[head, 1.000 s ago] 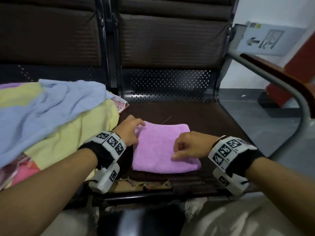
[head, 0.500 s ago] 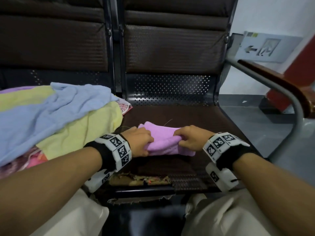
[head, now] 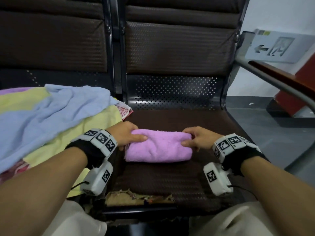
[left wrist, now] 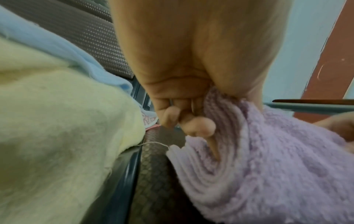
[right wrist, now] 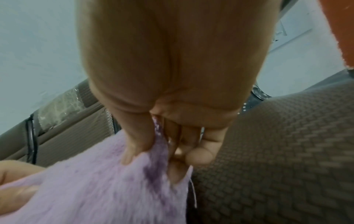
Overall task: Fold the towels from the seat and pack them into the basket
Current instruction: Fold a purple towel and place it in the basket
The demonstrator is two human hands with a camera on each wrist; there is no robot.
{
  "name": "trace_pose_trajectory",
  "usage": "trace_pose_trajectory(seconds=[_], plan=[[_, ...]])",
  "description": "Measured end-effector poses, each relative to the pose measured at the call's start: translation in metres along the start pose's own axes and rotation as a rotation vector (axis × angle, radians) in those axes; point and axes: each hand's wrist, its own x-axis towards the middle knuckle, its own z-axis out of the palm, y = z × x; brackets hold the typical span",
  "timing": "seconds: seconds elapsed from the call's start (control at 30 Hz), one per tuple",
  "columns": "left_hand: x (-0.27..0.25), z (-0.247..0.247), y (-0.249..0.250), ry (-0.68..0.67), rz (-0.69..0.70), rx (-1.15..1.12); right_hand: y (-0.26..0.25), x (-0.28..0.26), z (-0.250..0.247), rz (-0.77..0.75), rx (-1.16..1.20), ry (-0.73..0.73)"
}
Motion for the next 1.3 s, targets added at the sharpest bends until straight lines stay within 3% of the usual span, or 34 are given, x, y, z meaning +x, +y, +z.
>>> trace_pose_trajectory(seconds=[0.1, 0.17, 0.27, 0.37, 0.5, 0.63, 0.77, 0.83, 0.9, 0.97, 1.03, 1.1, 1.2, 1.3], plan=[[0.01, 0.006, -0.002, -0.057, -0.057, 0.104, 0.003, 0.014, 0.005, 0.07, -0.028, 0.111], [0.013, 0.008, -0.004, -0.063, -0.065, 0.207, 0.003, 0.02, 0.007, 0.155, -0.168, 0.156], [0.016, 0.011, -0.008, -0.088, -0.083, 0.238, 0.002, 0.022, 0.008, 0.33, -0.404, 0.085], [0.016, 0.012, -0.005, -0.132, -0.06, 0.227, -0.003, 0.021, 0.016, 0.386, -0.439, 0.007], [0.005, 0.008, 0.0, -0.148, 0.022, 0.235, -0.025, 0.01, 0.02, 0.288, -0.314, 0.022], [-0.017, -0.002, 0.013, -0.079, 0.109, 0.214, -0.054, -0.008, 0.013, 0.043, -0.064, 0.237], [-0.041, -0.017, 0.044, -0.056, 0.218, 0.392, -0.084, -0.038, 0.013, -0.158, -0.049, 0.324], [-0.056, -0.023, 0.058, -0.002, 0.249, 0.289, -0.099, -0.062, 0.009, -0.274, -0.028, 0.41], [-0.075, -0.028, 0.074, 0.043, 0.348, 0.04, -0.114, -0.089, 0.002, -0.386, -0.034, 0.446], [-0.09, -0.031, 0.092, 0.043, 0.442, -0.22, -0.127, -0.113, -0.007, -0.484, -0.024, 0.429], [-0.098, -0.032, 0.111, 0.01, 0.459, -0.318, -0.133, -0.136, -0.018, -0.553, 0.016, 0.39], [-0.099, -0.033, 0.128, -0.027, 0.42, -0.293, -0.133, -0.156, -0.029, -0.59, 0.059, 0.383], [-0.094, -0.027, 0.163, -0.047, 0.336, -0.199, -0.111, -0.192, -0.052, -0.565, 0.133, 0.483], [-0.086, -0.008, 0.216, -0.018, 0.447, -0.121, -0.059, -0.23, -0.071, -0.45, 0.195, 0.636]])
